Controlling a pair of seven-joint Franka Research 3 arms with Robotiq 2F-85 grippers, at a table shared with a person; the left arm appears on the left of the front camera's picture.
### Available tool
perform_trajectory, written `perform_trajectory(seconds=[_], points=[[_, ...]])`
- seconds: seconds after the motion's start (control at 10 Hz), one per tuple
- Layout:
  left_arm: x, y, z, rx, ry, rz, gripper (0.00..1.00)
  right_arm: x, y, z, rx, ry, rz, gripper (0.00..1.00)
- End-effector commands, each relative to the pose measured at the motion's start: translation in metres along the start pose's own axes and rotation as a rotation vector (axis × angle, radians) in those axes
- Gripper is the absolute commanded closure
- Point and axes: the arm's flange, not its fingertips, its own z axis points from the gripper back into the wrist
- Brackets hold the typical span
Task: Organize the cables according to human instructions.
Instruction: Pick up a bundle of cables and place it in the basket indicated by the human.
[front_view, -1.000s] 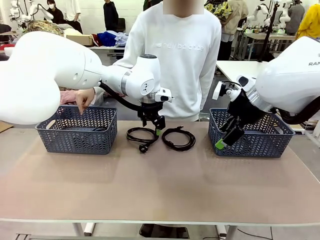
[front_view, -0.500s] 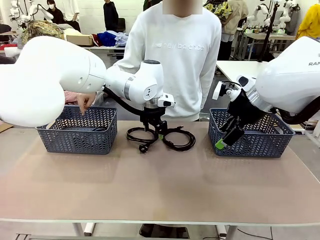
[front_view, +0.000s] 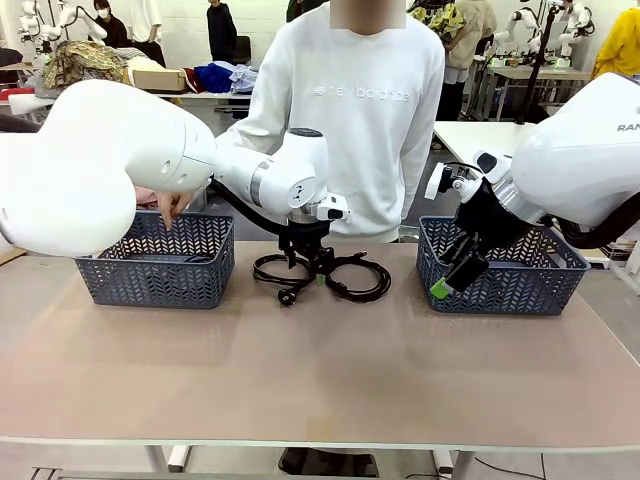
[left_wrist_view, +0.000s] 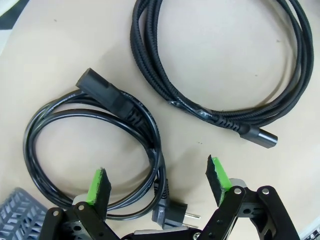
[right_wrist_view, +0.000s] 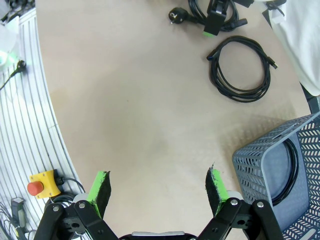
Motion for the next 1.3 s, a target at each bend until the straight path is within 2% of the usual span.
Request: perform_trajectory(seconds=[0.0,0.5,1.2], points=[[-0.002,0.006,-0.008,0.042,-0.005,0.031,0.0,0.002,0.0,0.001,-0.001,0.002,-0.002,0.0],[0.001,0.021,-0.017,0.035,-0.014,0.041,0.0,0.002,0.0,0.001,-0.001,0.002,-0.002,0.0],[0.008,0.023,-0.022,0.047,0.002,0.056,0.0,0.002,0.0,0.001,-0.001,0.002,-0.002,0.0]])
